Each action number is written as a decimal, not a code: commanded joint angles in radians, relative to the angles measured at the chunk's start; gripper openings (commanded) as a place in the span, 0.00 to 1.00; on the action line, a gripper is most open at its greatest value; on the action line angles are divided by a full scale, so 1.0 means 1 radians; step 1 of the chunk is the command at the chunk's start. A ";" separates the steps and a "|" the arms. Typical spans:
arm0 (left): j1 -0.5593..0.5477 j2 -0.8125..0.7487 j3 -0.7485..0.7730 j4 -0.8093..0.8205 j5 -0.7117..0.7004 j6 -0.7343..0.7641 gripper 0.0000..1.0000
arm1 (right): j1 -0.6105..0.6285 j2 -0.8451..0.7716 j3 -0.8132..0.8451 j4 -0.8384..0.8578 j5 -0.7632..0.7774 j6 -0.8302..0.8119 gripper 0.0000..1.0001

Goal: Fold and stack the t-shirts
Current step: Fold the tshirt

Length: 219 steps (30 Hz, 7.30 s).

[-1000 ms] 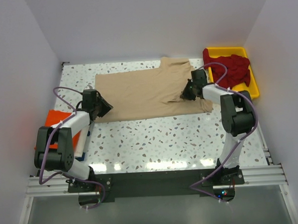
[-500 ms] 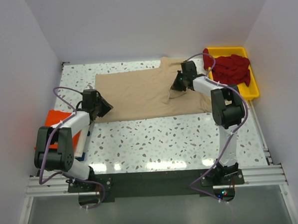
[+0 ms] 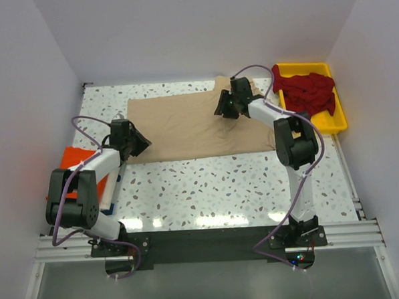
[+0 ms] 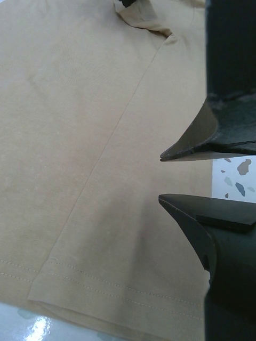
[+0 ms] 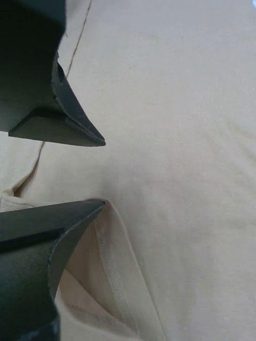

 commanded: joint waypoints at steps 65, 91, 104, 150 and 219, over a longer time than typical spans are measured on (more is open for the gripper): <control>0.002 -0.034 -0.230 0.102 -0.250 -0.069 0.34 | -0.364 -0.619 -0.747 -0.190 0.327 0.014 0.00; -0.030 -0.525 -0.514 -0.162 -0.295 -0.171 0.32 | -0.366 -1.205 -0.938 -0.563 0.412 0.232 0.27; -0.030 -0.521 -0.278 -0.135 -0.126 -0.010 0.44 | -0.233 -1.077 -0.898 -0.226 0.157 0.034 0.39; -0.018 0.142 0.398 -0.131 -0.213 0.025 0.48 | 0.076 -0.420 -0.305 -0.144 0.200 -0.012 0.37; -0.010 0.805 1.047 -0.395 -0.505 0.329 0.24 | -0.099 -0.344 -0.191 -0.060 -0.002 -0.101 0.42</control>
